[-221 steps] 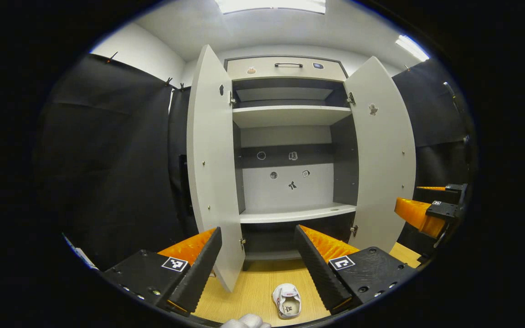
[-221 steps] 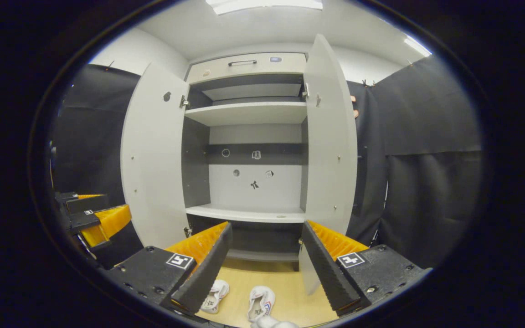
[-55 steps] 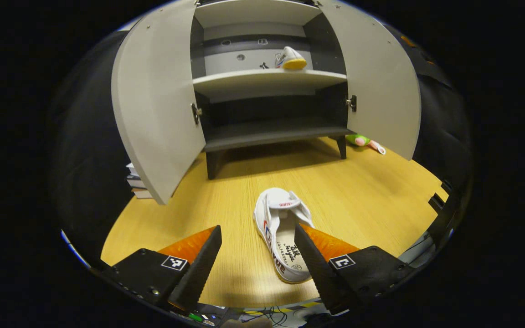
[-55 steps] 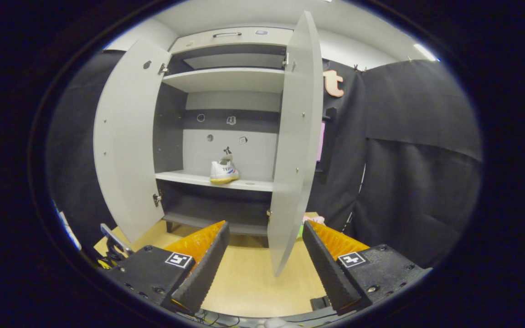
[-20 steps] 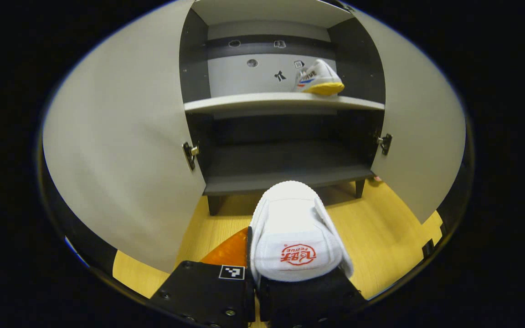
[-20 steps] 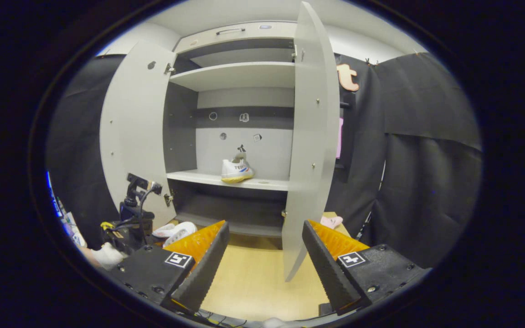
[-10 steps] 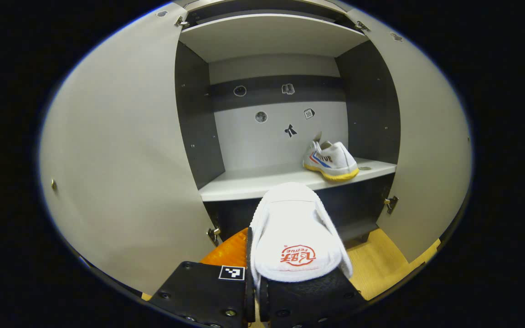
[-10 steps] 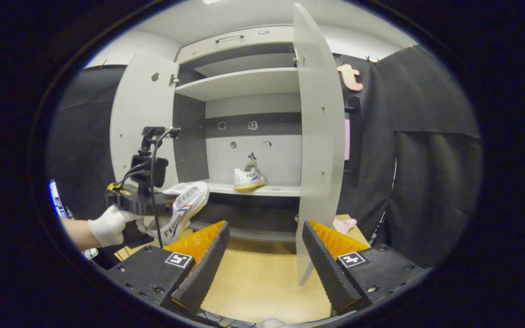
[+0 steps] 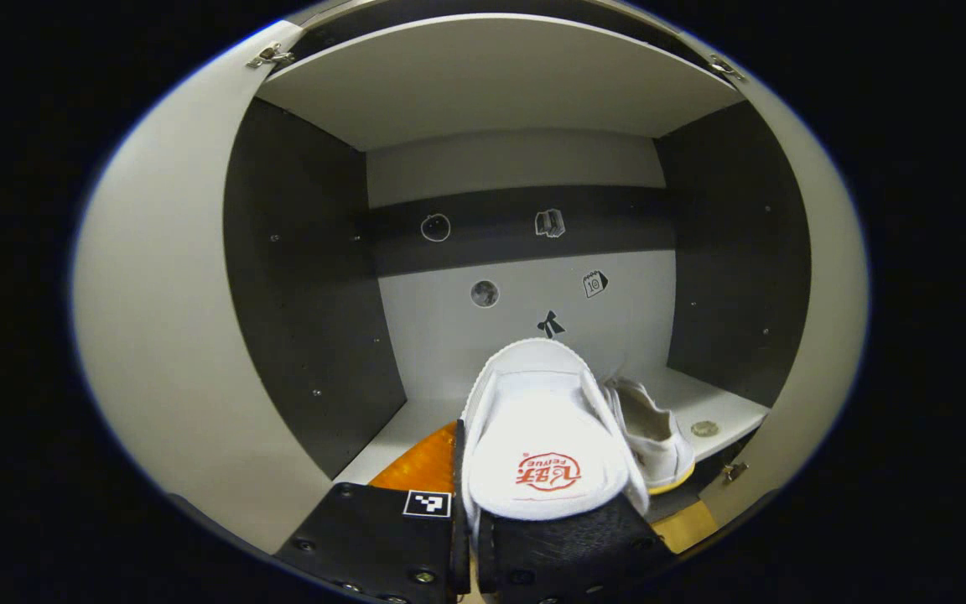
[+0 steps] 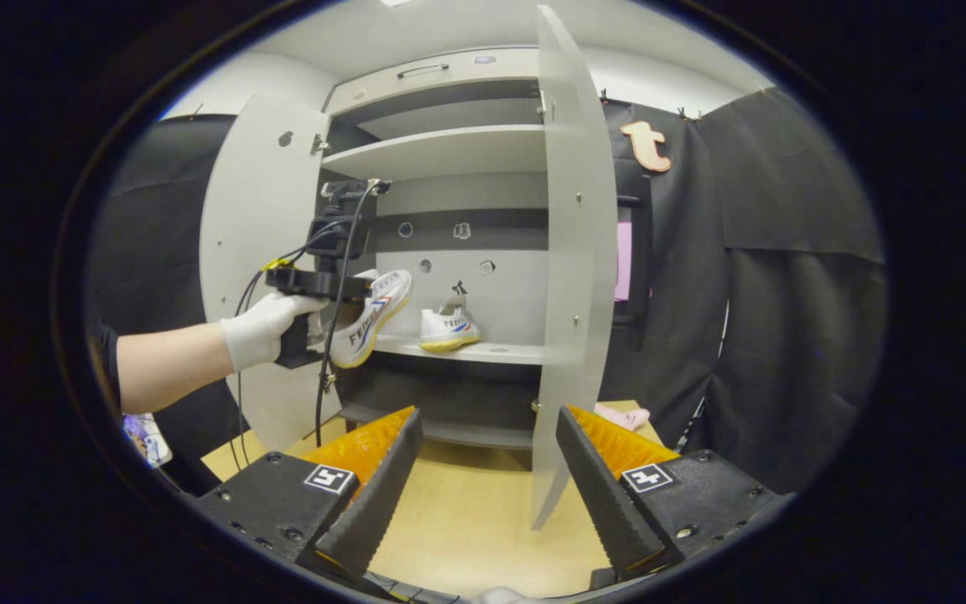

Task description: Grab one shoe with the right hand and put it into the shoe cabinet, grab the other shoe with the left hand and put it into the shoe cabinet; then close the right door with the right hand and the left door with the left hand.

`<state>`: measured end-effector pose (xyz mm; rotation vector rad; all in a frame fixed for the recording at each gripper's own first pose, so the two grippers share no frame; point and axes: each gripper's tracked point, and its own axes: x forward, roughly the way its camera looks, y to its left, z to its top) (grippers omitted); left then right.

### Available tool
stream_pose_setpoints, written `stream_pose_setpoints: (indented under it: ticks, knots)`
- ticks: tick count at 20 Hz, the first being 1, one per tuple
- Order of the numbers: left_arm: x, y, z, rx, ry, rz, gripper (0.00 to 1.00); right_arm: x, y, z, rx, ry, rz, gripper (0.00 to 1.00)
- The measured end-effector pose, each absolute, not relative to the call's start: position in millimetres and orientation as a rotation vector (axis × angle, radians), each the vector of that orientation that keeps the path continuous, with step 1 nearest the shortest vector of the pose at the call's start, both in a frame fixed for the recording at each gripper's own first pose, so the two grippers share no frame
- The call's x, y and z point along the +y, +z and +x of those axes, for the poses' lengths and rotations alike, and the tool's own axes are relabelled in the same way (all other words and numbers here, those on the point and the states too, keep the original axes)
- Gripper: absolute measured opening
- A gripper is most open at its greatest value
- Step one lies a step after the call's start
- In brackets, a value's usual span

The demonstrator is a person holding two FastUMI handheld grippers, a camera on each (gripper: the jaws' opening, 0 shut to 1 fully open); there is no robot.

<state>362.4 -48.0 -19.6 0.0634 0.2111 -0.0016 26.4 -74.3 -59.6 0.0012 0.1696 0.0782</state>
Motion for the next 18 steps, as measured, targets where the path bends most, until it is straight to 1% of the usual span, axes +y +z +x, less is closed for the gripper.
stream_pose_setpoints:
  ticks: [3, 6, 8, 9, 10, 11, 12, 13, 14, 15, 17, 18]
  knots:
    - [-46, -16, 399, 0.202, 0.041, 0.060, 0.14, -86, -63, 28, 0.184, 0.052, -0.011, 1.00]
    - [-43, -33, 421, 0.247, 0.073, 0.046, 0.14, -98, -63, 22, 0.187, 0.028, -0.016, 1.00]
    - [-43, -55, 431, 0.309, 0.079, 0.051, 0.14, -108, -58, 17, 0.174, 0.005, -0.035, 1.00]
    - [-42, -67, 434, 0.341, 0.083, 0.058, 0.14, -114, -59, 16, 0.178, -0.014, -0.048, 0.97]
    - [-40, -68, 439, 0.342, 0.090, 0.063, 0.14, -119, -62, 15, 0.191, -0.032, -0.053, 0.97]
    - [-43, -73, 445, 0.365, 0.084, 0.047, 0.14, -121, -64, 15, 0.202, -0.038, -0.047, 1.00]
    - [-45, -76, 445, 0.387, 0.075, 0.048, 0.14, -125, -64, 14, 0.207, -0.049, -0.037, 0.98]
    - [-44, -79, 447, 0.402, 0.072, 0.047, 0.14, -129, -64, 14, 0.210, -0.062, -0.031, 1.00]
    - [-45, -83, 446, 0.432, 0.067, 0.042, 0.15, -134, -66, 14, 0.214, -0.074, -0.028, 1.00]
    - [-46, -84, 446, 0.449, 0.062, 0.031, 0.14, -138, -66, 15, 0.218, -0.083, -0.022, 1.00]
    - [-47, -89, 449, 0.468, 0.042, -0.003, 0.19, -139, -67, 18, 0.228, -0.084, -0.001, 1.00]
    - [-46, -93, 447, 0.479, 0.028, -0.012, 0.23, -138, -67, 20, 0.231, -0.084, 0.004, 0.98]
